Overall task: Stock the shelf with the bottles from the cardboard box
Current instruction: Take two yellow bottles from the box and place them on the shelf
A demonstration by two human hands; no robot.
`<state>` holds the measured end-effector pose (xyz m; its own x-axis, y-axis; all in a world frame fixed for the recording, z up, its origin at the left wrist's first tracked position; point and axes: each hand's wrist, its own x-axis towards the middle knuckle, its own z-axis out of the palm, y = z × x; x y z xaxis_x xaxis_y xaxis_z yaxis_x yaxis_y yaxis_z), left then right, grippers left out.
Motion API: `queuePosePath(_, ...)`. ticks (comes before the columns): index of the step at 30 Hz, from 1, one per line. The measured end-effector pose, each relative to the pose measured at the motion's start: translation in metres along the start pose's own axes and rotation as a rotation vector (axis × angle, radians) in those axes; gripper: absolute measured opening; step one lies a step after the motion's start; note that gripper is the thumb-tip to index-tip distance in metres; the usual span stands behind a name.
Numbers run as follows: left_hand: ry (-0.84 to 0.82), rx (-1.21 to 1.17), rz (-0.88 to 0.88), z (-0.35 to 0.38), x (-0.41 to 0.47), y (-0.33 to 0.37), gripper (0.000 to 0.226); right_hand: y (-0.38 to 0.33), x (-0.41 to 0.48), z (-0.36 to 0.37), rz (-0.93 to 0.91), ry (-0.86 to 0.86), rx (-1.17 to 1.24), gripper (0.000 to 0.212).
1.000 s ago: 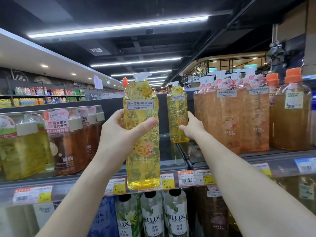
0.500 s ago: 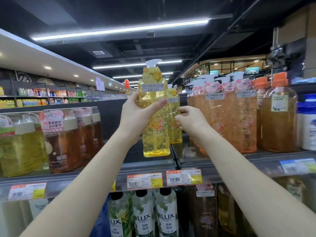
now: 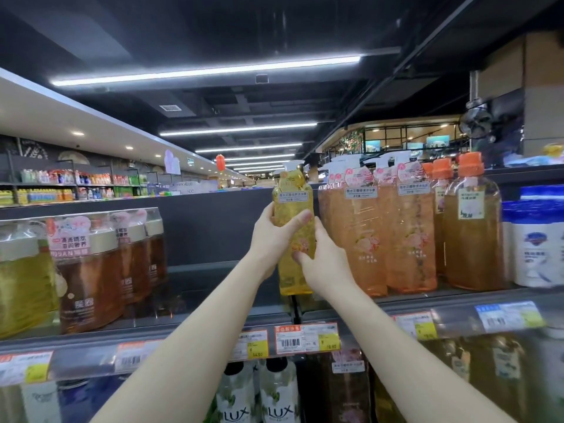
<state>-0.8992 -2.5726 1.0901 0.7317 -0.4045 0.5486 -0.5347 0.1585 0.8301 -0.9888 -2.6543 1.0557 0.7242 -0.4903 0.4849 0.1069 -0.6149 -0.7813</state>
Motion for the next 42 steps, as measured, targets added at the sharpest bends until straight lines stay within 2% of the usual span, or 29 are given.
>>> queuePosePath(2,-0.077,0.109,-0.024,-0.005,0.000,0.001,0.057,0.000,0.000,0.004,0.022,0.016,0.010,0.080)
queuePosePath(5,-0.106,0.344,-0.068,-0.021,-0.009,-0.003,0.089,0.003,0.002,0.008,0.047,0.023,0.025,0.079)
queuePosePath(6,-0.086,0.381,-0.085,-0.027,-0.014,-0.004,0.089,0.004,0.003,0.009,0.055,0.027,0.013,0.079)
queuePosePath(10,-0.056,0.405,-0.103,-0.039,-0.029,-0.010,0.047,0.006,0.010,0.013,0.097,0.026,-0.061,0.084)
queuePosePath(15,0.013,0.464,-0.028,-0.031,-0.029,-0.012,0.033,0.007,0.019,0.014,0.118,0.046,-0.065,0.079)
queuePosePath(26,0.065,0.486,-0.039,-0.025,-0.013,-0.028,0.039,0.013,0.031,0.023,0.095,0.023,-0.050,0.073)
queuePosePath(33,0.032,0.474,-0.073,-0.025,-0.010,-0.026,0.044,0.014,0.033,0.023,0.091,0.001,-0.010,0.070)
queuePosePath(37,0.012,0.490,-0.084,-0.028,-0.010,-0.023,0.051,0.012,0.030,0.024,0.117,-0.012,-0.035,0.078)
queuePosePath(40,-0.010,0.520,-0.086,-0.032,-0.012,-0.022,0.061,0.005,0.025,0.024,0.203,-0.101,-0.151,0.093)
queuePosePath(42,0.004,0.558,-0.079,-0.037,-0.016,-0.020,0.068,-0.003,0.017,0.024,0.234,-0.104,-0.255,0.095)
